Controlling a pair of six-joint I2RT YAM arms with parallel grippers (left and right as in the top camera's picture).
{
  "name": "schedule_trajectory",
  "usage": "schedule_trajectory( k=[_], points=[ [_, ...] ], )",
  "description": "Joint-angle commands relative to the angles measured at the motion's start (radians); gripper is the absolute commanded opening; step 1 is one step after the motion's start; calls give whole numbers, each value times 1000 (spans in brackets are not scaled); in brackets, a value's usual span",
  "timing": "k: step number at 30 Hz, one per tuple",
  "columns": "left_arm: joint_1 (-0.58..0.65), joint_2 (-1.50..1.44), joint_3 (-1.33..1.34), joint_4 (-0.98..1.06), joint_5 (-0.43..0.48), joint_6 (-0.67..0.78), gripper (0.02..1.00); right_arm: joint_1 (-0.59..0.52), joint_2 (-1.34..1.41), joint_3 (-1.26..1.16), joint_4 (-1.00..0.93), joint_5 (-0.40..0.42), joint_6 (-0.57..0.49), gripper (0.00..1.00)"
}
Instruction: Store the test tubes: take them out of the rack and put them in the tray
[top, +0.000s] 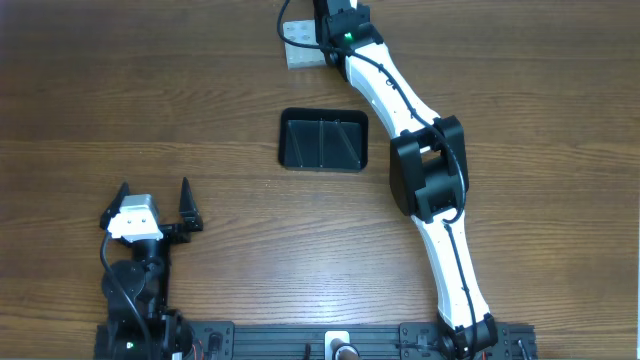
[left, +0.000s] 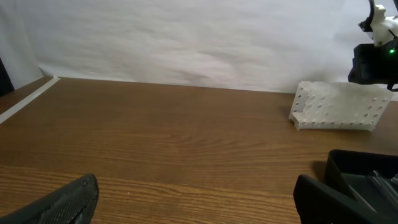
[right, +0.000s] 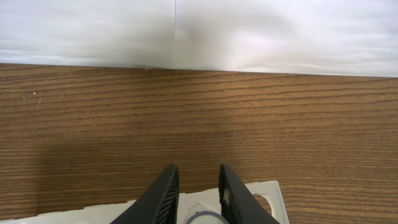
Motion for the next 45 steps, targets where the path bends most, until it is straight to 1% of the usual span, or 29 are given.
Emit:
schedule_trajectory(
  k=[1, 7, 23, 45],
  points=[
    [4, -8, -4, -1, 6, 15, 998, -1, 14, 3, 0, 17, -1, 215],
    [4, -8, -4, -1, 6, 15, 998, -1, 13, 3, 0, 17, -1, 174],
    [4, -8, -4, -1, 6, 15, 998, -1, -8, 11, 3, 17, -1, 163],
    [4, -8, -4, -1, 6, 15, 998, 13, -133, 13, -2, 17, -12, 145]
  ],
)
